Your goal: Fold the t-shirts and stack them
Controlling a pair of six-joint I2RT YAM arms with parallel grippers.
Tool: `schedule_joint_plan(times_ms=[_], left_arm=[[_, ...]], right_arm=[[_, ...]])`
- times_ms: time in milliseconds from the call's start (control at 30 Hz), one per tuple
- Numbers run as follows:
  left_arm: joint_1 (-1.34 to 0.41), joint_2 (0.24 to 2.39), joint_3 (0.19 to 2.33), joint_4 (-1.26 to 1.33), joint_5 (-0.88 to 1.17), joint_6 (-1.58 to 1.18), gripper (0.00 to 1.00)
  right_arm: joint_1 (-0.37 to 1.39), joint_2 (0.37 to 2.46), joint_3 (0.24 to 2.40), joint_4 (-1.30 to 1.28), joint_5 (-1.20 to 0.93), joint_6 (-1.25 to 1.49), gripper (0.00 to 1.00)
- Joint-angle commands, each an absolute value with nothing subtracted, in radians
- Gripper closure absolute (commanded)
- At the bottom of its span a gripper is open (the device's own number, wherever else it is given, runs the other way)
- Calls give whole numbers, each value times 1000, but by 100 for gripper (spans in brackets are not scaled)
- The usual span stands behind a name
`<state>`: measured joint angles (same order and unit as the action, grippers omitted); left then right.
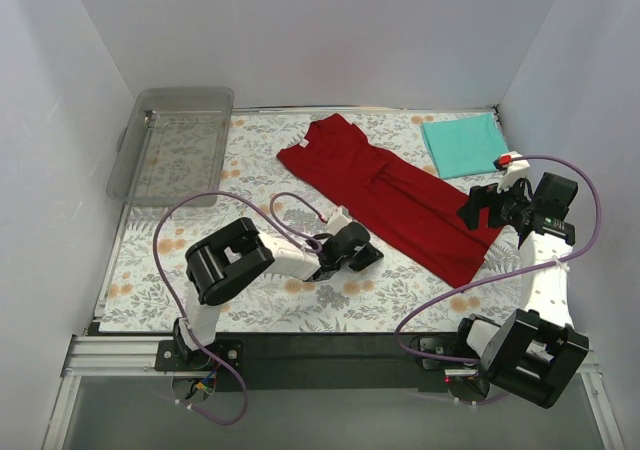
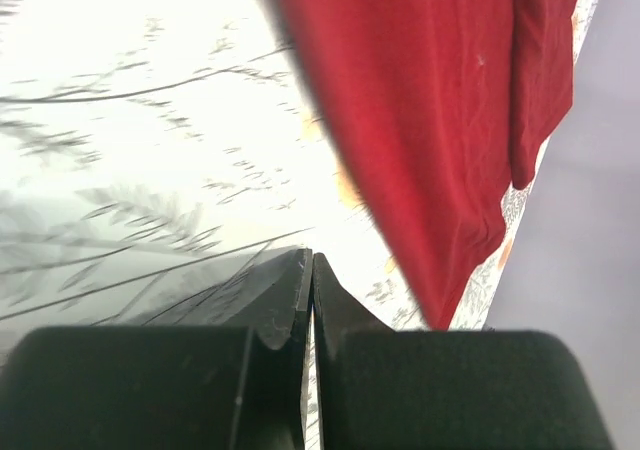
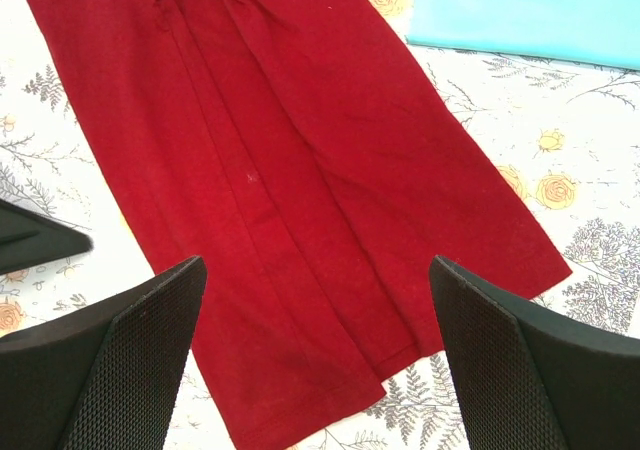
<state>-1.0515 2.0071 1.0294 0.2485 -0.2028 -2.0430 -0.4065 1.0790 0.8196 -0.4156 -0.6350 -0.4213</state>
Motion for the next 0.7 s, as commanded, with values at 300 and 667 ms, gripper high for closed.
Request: schedule_joint_plan(times_ms=[300, 667], left_arm=[[-989, 2028, 931, 177, -103, -2332, 100], [-989, 2189, 1123, 78, -28, -2347, 69]], right_arm=[[-413, 1071, 804, -391, -678, -420, 18], [-414, 1077, 801, -391, -683, -428, 18]])
